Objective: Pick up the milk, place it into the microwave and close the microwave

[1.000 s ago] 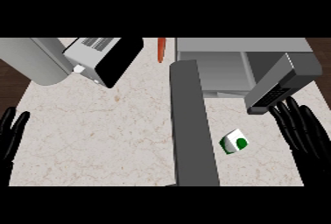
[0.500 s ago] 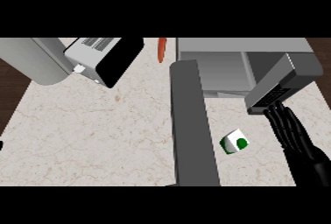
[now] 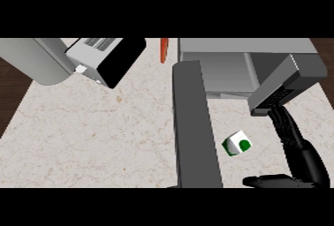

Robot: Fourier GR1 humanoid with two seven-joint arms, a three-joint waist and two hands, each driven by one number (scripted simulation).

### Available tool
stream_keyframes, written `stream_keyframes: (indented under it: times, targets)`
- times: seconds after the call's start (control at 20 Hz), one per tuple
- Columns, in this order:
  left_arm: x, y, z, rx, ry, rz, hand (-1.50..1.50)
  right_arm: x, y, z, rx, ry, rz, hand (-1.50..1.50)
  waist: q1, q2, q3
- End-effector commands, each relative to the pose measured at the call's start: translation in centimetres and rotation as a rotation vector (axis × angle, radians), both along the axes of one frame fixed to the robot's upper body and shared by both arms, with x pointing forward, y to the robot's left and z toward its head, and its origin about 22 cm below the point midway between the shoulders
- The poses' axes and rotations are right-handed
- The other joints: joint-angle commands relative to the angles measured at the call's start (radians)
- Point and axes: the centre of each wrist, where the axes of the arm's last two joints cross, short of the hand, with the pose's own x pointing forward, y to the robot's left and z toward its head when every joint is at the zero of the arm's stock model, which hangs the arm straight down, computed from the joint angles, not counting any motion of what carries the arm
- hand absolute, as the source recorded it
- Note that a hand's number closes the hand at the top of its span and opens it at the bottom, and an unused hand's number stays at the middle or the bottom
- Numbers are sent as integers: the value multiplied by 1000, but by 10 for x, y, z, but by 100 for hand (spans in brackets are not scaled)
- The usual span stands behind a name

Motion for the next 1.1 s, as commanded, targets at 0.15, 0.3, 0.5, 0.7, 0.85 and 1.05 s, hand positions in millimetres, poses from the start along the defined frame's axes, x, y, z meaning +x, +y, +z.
stream_keyframes:
  times: [0.15, 0.3, 0.5, 0.7, 0.85, 1.05]
  targets:
    - [-23, 0, 19, -19, -53, -38, -150, 16, -12, -52, -44, 82, -44, -150, 5, 1, 0]
    - [-23, 4, 23, -10, -75, -14, -150, -6, -13, -91, -67, 114, -42, -150, 5, 1, 1]
    - [-19, 10, 16, -19, -52, -22, -150, 2, -44, -111, -77, 109, -38, -150, 4, 3, 1]
    - [-34, 12, 21, -17, -69, -30, -150, 10, -27, -133, -142, 109, -40, -150, 13, 2, 1]
    - [-26, 6, 20, -19, -69, -51, -150, 15, -39, -145, -139, 110, -38, -150, 9, 4, 2]
    - [-30, 10, 13, -13, -72, -38, -150, 19, -50, -158, -112, 115, -24, -150, 13, 5, 2]
